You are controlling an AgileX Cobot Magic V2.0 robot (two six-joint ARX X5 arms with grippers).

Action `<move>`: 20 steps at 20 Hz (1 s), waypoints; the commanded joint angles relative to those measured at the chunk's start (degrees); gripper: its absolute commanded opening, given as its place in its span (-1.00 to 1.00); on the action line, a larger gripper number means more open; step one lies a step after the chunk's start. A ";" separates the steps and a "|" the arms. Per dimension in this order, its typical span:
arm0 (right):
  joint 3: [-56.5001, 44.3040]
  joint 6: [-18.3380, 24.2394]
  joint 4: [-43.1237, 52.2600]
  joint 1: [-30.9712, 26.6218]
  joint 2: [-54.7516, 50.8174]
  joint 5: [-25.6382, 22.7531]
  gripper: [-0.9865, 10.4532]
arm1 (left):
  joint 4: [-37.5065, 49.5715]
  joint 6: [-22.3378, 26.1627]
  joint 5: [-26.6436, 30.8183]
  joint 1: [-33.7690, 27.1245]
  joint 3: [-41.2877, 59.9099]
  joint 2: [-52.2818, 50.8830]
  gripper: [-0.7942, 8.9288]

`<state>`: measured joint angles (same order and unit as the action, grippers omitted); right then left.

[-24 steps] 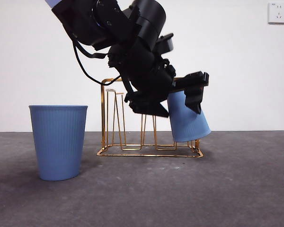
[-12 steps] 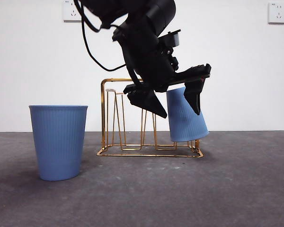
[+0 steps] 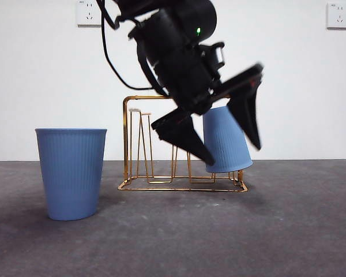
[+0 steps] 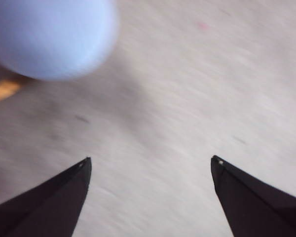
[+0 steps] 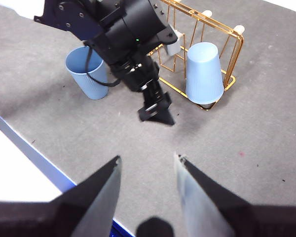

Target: Pick up cup 1,put cup 1 in the cup rack,pick up cup 2,put cup 2 in the cup rack

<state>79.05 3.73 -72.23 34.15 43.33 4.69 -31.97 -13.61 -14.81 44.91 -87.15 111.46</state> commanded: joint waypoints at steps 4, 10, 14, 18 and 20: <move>-0.50 -1.31 3.06 0.00 2.03 0.17 -0.50 | -4.28 1.51 -1.60 2.73 -0.07 -13.79 0.00; -0.50 -5.77 15.96 0.02 10.69 11.72 -0.49 | -10.43 3.85 11.69 3.19 -0.04 -37.79 0.00; -0.50 -9.07 26.82 0.04 22.34 19.34 -0.33 | -21.11 4.87 23.80 2.99 -0.02 -50.18 0.00; -0.50 -11.63 34.67 3.10 34.95 20.22 -0.04 | -27.78 4.83 28.00 2.99 0.07 -58.03 0.00; -0.50 -11.69 38.18 4.81 41.03 19.04 -0.04 | -29.38 4.48 27.98 3.04 0.07 -60.39 0.00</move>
<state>79.05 -7.16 -34.17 38.98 84.03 23.64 -61.49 -9.45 12.95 47.97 -87.42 51.11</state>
